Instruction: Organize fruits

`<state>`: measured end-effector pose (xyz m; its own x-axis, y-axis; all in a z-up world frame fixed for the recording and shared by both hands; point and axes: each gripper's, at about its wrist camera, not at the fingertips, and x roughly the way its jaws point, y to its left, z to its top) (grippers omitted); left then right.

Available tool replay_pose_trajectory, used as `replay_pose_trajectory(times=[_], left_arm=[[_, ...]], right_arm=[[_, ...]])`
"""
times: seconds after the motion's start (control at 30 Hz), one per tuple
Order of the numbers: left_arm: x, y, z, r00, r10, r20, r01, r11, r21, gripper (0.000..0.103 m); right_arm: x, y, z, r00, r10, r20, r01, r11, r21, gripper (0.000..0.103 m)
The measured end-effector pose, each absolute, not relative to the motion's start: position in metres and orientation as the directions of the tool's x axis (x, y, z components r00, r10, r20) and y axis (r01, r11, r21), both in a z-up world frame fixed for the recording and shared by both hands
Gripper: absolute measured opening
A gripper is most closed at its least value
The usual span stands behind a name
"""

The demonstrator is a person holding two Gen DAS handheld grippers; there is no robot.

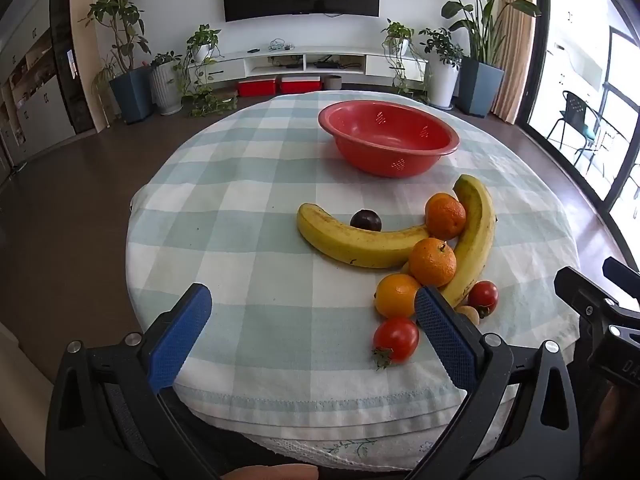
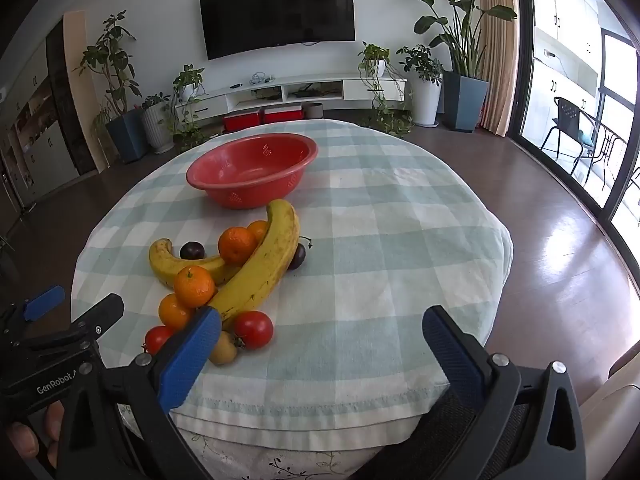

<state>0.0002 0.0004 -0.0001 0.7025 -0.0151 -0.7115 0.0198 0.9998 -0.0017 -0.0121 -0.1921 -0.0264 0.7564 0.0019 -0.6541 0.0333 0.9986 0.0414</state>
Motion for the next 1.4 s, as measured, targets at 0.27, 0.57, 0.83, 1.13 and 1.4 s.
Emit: replay_pose_trajectory(times=[0.27,0.57,0.83,1.13,1.4], left_arm=[[0.000,0.000,0.000,0.704,-0.013,-0.710,0.020,1.000,0.001,0.103],[0.000,0.000,0.000,0.703,-0.011,-0.711,0.018,1.000,0.002,0.103],[-0.005,0.003,-0.008,0.701,-0.007,-0.713,0.015,1.000,0.005,0.103],[-0.005,0.005,-0.009,0.698,-0.006,-0.716,0.015,1.000,0.006,0.103],[-0.004,0.005,-0.009,0.696,-0.006,-0.718,0.014,1.000,0.005,0.103]], right_arm=[[-0.012,-0.192,-0.028,0.755,0.002,-0.656,0.032,0.999,0.039,0.103],[-0.011,-0.192,-0.031,0.752,-0.002,-0.659,0.034,0.999,0.037,0.103],[-0.012,-0.192,-0.044,0.746,-0.006,-0.666,0.035,0.999,0.030,0.103],[-0.011,-0.190,-0.038,0.729,-0.011,-0.685,0.039,0.999,0.025,0.103],[-0.010,-0.190,-0.041,0.719,-0.011,-0.695,0.038,0.999,0.024,0.103]])
